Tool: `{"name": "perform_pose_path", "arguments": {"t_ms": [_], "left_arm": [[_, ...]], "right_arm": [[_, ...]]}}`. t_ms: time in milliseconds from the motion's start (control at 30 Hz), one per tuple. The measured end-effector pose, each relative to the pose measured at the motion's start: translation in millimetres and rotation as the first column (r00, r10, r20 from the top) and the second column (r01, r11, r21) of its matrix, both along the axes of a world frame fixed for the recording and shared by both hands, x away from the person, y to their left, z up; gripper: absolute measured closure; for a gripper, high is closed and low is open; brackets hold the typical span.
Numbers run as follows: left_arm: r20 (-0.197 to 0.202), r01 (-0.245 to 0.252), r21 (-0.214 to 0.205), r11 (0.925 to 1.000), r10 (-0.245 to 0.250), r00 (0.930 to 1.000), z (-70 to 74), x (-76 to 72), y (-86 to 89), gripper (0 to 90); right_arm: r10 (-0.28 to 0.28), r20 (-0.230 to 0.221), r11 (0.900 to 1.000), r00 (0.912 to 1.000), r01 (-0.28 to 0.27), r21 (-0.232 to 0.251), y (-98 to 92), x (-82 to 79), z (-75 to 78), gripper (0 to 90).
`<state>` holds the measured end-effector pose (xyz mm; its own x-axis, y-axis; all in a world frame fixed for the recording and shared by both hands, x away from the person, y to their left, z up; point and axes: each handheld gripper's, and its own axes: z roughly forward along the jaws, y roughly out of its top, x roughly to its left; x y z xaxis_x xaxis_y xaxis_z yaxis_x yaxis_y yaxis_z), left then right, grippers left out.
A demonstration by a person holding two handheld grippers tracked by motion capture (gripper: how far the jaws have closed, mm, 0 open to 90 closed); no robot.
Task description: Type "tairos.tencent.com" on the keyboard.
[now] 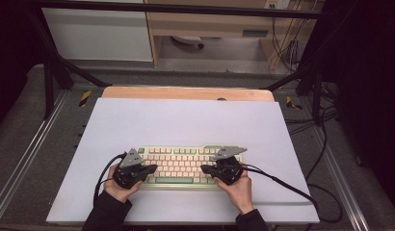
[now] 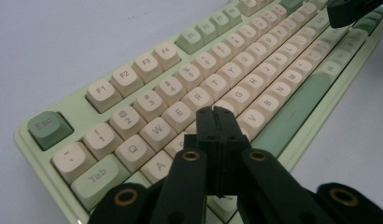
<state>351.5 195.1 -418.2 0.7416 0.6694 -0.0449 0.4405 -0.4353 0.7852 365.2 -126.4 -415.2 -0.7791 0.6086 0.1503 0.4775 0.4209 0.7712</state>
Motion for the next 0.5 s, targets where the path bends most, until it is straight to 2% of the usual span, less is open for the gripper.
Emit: {"name": "perform_pose_path", "arguments": {"t_ms": [500], "left_arm": [[-0.014,0.036,0.027,0.999,-0.036,0.9993,-6.6,0.2,-19.5,90.0]], "right_arm": [[0.003,-0.003,1.0,1.0,-0.003,-0.002,-0.2,-0.4,0.0,90.0]]}}
